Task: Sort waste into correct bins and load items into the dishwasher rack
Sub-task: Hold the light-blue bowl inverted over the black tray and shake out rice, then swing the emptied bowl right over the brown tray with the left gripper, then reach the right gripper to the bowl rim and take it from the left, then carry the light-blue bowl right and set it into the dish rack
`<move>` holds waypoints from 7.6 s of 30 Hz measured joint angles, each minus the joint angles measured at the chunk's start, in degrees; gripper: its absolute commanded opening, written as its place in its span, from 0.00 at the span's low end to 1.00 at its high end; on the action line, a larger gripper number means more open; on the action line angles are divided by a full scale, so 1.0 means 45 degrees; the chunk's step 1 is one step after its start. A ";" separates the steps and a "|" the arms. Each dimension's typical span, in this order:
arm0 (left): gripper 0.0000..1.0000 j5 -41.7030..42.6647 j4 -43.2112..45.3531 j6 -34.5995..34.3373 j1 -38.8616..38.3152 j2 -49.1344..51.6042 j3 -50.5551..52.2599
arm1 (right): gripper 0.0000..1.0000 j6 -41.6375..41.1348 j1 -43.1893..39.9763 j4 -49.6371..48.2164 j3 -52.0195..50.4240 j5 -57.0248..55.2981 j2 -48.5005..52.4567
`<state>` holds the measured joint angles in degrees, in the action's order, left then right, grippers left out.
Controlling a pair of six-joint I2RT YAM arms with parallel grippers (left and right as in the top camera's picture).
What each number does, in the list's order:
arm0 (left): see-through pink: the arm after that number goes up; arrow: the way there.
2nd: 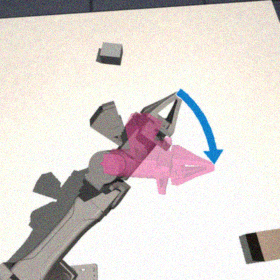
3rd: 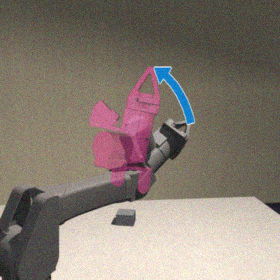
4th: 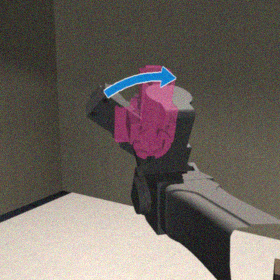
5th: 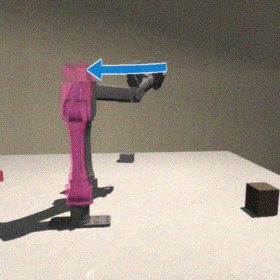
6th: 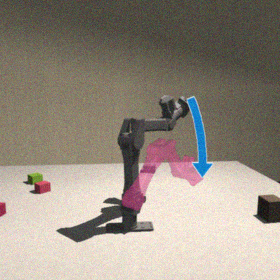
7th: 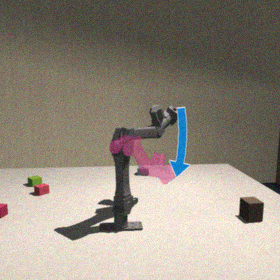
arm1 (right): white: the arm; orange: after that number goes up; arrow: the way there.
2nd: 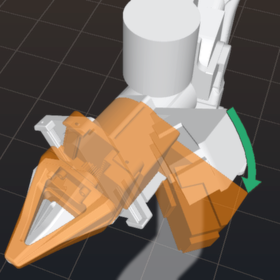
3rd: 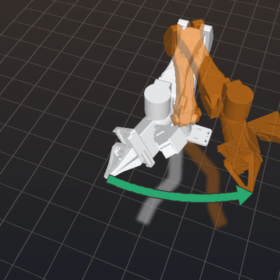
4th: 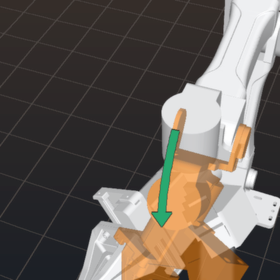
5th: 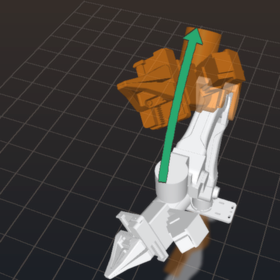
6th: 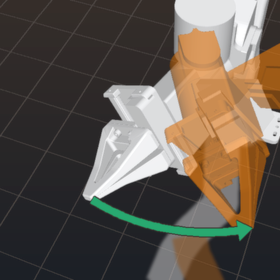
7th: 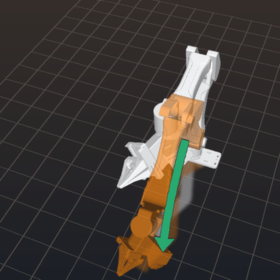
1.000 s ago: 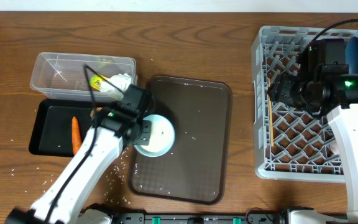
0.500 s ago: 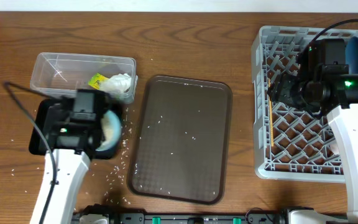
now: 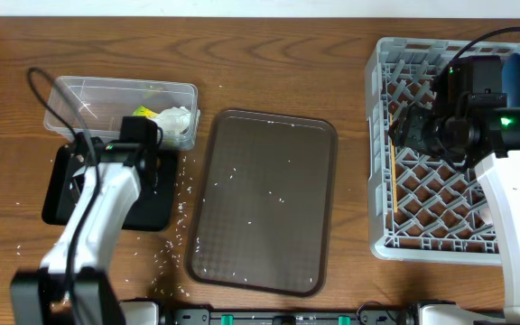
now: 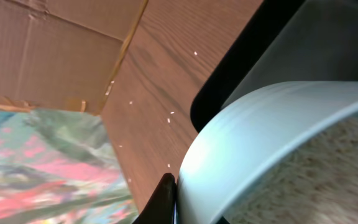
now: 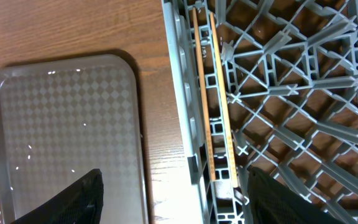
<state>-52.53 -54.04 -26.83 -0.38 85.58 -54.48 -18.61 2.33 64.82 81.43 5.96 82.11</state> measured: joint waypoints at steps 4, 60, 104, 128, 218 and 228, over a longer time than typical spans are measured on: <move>0.06 -0.1554 0.0879 0.0078 0.0000 0.1243 0.0000 | 0.68 0.0000 0.0000 -0.0141 0.0000 0.0019 0.0000; 0.06 -0.7655 0.5824 0.9054 -0.2195 0.1753 -0.0015 | 0.69 0.0000 0.0000 -0.0782 0.0000 0.0107 0.0000; 0.06 1.7787 1.4256 -0.2147 -0.7674 -0.3487 -0.0039 | 0.68 -0.0146 -0.4201 -0.0389 0.0019 0.2550 -0.1141; 0.06 1.3644 0.8310 -0.0408 -0.7669 -0.1972 -0.0039 | 0.69 0.3201 0.0971 -0.0393 0.0034 0.6460 -0.1141; 0.98 1.1876 0.5192 0.0656 -0.7679 -0.5251 -0.0262 | 0.01 0.2239 0.2958 -0.3230 -0.0083 -1.7743 0.3473; 0.98 1.1876 0.5192 0.0656 -0.7679 -0.5251 -0.0262 | 0.01 0.2191 0.2317 -0.3220 -0.0083 -1.7826 0.5241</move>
<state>0.91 -30.68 -23.88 -34.94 61.95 -55.66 -8.75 12.75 50.33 81.06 -74.26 105.69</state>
